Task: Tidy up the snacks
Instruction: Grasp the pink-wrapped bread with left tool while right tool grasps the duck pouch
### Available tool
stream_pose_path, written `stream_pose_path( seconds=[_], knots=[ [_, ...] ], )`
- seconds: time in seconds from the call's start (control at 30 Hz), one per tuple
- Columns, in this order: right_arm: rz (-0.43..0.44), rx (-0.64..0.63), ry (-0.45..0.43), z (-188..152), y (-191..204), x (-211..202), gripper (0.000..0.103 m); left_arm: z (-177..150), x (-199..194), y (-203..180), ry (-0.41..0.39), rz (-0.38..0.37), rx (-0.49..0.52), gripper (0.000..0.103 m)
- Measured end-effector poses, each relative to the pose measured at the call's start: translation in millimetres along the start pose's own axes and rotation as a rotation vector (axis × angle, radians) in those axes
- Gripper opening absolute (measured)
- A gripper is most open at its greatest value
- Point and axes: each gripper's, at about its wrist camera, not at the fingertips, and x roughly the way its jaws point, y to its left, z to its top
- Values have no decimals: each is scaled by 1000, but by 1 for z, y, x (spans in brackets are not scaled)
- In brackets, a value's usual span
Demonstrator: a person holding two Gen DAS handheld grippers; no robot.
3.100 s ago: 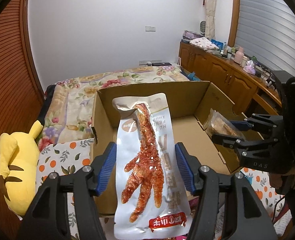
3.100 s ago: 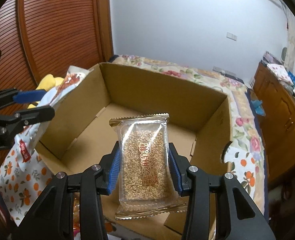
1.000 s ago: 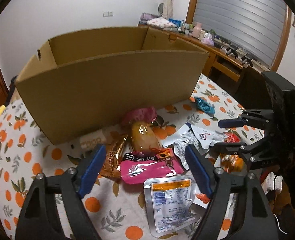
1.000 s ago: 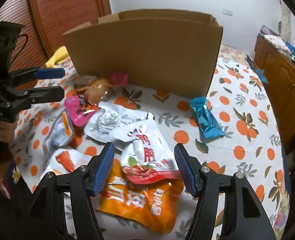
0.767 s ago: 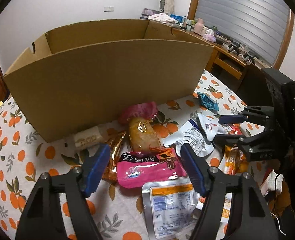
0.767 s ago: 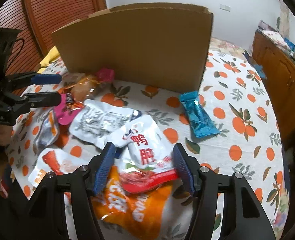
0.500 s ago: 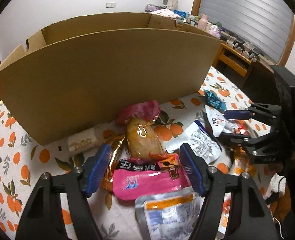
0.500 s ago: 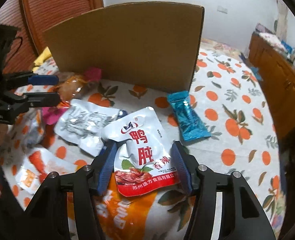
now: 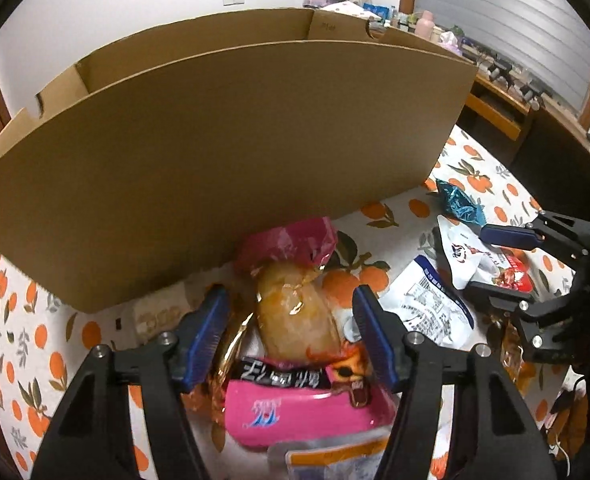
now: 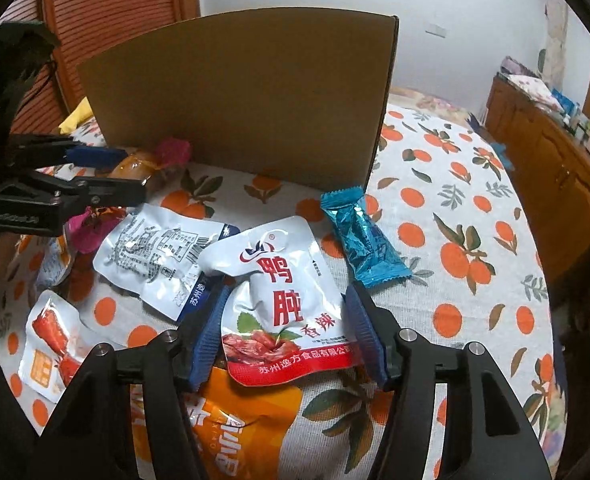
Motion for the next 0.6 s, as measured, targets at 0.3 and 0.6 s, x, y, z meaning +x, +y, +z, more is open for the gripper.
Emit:
stream_pose_path(
  seconds=[0.3,0.6],
  knots=[
    [3,3,-2,0,-2,1,60,10,15,-3,57,27,21,41],
    [3,2,-1,0,-2,1,60,7,-6,-3,-3,4,17,34]
  ],
)
